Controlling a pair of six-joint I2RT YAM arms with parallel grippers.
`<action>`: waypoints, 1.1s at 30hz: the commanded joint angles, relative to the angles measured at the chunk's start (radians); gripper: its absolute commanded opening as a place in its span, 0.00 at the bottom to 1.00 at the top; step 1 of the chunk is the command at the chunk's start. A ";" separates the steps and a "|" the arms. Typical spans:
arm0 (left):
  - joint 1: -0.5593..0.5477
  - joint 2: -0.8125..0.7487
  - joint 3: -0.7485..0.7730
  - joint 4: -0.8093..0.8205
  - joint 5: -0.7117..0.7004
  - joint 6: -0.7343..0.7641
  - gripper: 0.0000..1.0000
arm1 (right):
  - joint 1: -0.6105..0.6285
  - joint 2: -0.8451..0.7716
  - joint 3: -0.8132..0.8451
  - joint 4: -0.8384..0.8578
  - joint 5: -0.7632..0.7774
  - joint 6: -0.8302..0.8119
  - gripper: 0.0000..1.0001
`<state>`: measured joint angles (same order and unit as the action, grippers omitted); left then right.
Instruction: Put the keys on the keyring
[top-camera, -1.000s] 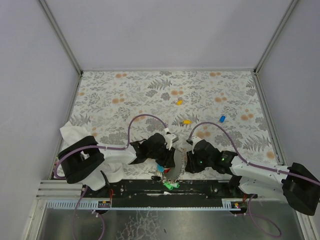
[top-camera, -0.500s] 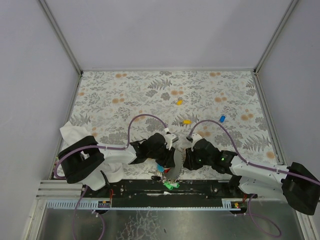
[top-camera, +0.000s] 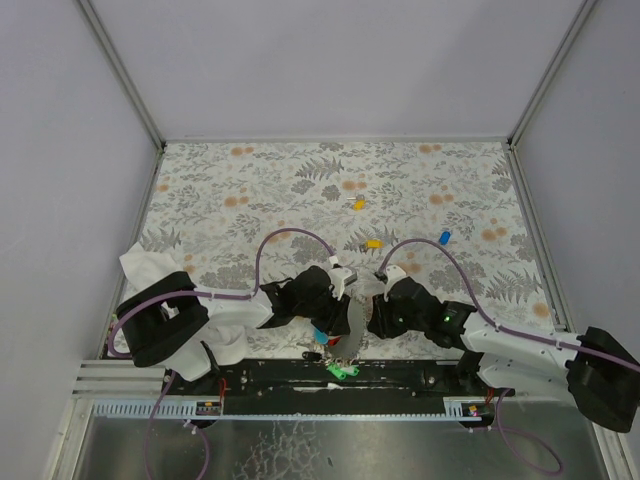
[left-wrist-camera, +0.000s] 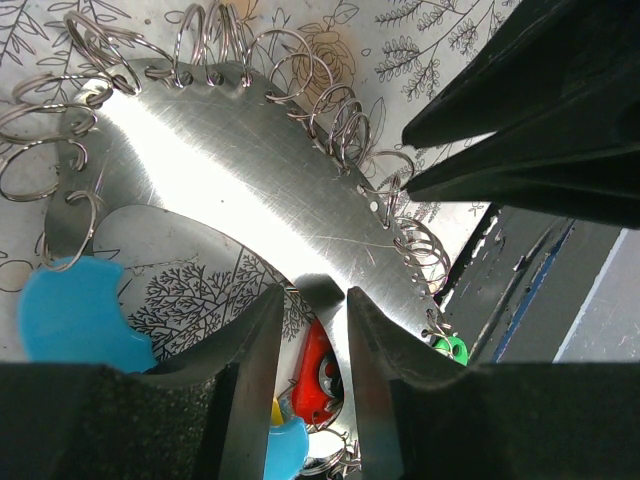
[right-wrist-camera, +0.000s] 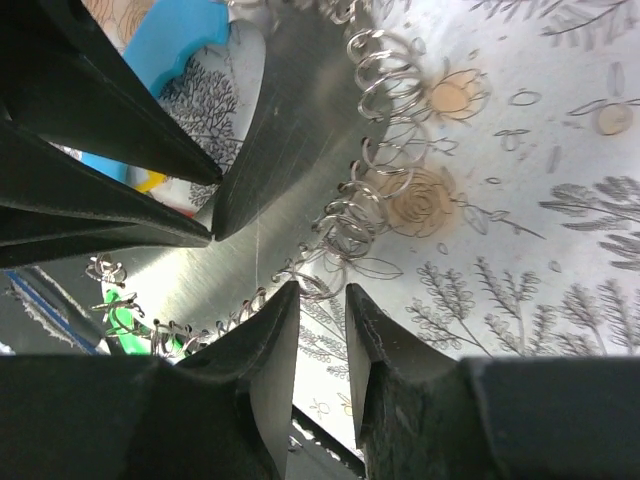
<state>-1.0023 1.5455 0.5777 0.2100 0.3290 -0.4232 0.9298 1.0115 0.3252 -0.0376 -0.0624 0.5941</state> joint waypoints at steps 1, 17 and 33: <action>-0.002 0.014 0.013 0.042 0.000 0.019 0.31 | 0.009 -0.091 0.010 -0.075 0.114 0.002 0.33; -0.002 0.017 0.022 0.037 0.009 0.017 0.31 | 0.008 -0.094 0.008 -0.070 -0.005 -0.050 0.44; -0.002 0.023 0.018 0.031 0.017 0.018 0.31 | 0.008 -0.036 0.034 -0.103 0.100 -0.041 0.44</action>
<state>-1.0023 1.5494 0.5785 0.2127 0.3370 -0.4217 0.9310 1.0157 0.3389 -0.1024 -0.0353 0.5461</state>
